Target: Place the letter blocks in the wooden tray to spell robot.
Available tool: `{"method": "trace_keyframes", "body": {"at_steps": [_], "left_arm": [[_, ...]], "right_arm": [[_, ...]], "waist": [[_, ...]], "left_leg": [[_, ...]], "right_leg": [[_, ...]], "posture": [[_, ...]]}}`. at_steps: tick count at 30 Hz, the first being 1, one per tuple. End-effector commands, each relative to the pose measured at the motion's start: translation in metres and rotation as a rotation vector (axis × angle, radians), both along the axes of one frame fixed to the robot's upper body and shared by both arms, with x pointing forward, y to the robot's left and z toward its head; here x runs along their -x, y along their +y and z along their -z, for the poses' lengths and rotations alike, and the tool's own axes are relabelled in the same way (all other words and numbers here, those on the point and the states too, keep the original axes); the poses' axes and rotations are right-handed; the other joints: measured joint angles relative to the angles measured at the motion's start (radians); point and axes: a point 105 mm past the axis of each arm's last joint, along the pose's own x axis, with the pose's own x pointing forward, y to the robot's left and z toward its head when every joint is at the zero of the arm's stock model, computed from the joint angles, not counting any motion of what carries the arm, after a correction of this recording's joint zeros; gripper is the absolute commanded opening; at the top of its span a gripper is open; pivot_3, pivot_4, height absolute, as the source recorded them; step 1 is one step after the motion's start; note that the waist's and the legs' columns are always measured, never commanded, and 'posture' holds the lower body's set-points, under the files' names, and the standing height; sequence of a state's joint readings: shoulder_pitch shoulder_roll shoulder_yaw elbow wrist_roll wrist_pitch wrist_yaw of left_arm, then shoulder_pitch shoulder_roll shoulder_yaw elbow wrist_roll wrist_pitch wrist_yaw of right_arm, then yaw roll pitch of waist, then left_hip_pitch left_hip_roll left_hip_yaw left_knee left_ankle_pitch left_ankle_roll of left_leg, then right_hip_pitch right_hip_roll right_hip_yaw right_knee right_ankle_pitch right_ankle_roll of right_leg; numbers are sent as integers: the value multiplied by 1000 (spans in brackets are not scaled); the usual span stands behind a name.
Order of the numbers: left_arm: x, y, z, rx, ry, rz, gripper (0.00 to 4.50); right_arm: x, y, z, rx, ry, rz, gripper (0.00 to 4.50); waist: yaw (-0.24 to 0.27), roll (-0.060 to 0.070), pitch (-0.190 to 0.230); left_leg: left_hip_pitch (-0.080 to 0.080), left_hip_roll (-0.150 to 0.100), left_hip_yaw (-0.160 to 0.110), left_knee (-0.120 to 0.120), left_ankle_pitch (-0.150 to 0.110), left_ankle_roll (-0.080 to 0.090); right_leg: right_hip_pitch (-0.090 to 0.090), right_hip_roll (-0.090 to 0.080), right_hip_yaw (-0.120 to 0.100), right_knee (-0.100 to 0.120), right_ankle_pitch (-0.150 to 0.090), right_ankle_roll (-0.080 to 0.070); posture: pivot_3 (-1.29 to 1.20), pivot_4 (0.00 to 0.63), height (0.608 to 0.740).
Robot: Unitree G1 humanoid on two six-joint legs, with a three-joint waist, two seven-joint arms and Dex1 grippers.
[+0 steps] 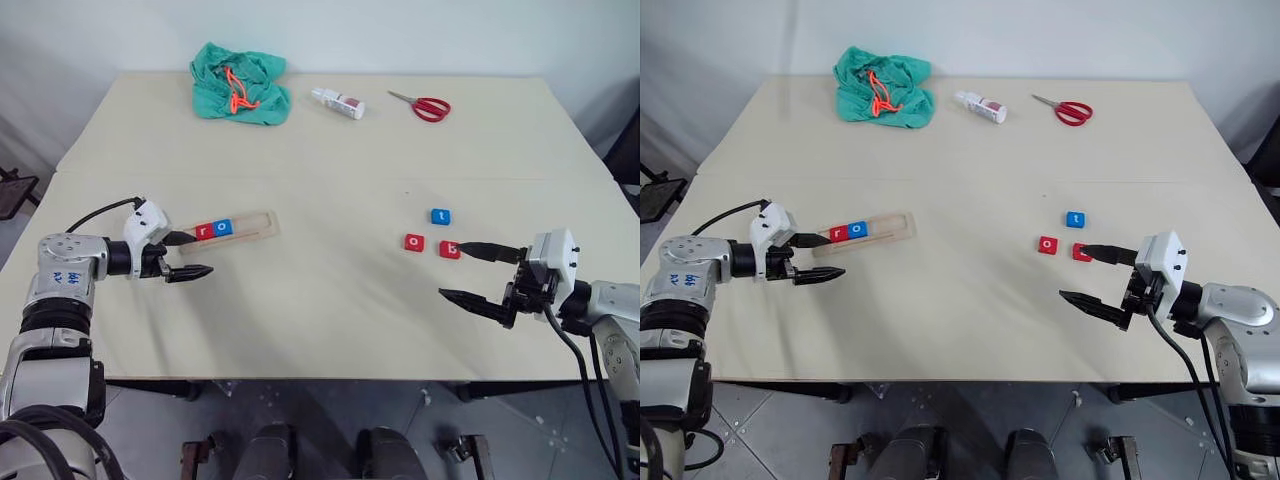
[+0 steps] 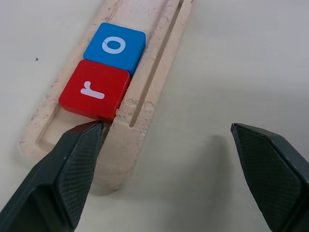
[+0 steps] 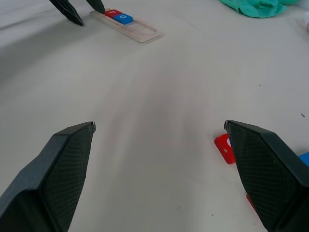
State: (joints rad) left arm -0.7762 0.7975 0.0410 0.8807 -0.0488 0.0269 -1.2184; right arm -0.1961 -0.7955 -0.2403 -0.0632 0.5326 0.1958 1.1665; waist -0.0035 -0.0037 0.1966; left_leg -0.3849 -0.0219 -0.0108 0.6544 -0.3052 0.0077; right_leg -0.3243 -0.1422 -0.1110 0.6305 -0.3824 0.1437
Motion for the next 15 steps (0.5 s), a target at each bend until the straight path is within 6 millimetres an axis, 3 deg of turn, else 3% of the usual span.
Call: {"method": "trace_keyframes", "body": {"at_steps": [1, 8, 15], "left_arm": [[14, 0, 16, -13, 104, 22, 4500], [27, -15, 19, -12, 152, 78, 4500], [15, -9, -9, 46, 23, 13, 4500]], "right_arm": [[-2, 1, -8, -2, -41, -9, 4484], [-7, 4, -8, -8, -48, -16, 4484], [-8, 6, -7, -10, -49, -22, 4484]], "waist": [[0, 0, 0], [2, 0, 0], [5, 0, 0]], "left_leg": [[0, 0, 0, 0, 0, 0], [0, 0, -1, 1, 0, 0], [-1, -1, -1, 2, 0, 0]], "right_leg": [[0, 0, 0, 0, 0, 0], [0, 0, 1, 1, 0, 0], [0, 0, 1, 1, 0, 0]], "posture": [[0, 150, 740], [0, 150, 740], [0, 150, 740]]}}
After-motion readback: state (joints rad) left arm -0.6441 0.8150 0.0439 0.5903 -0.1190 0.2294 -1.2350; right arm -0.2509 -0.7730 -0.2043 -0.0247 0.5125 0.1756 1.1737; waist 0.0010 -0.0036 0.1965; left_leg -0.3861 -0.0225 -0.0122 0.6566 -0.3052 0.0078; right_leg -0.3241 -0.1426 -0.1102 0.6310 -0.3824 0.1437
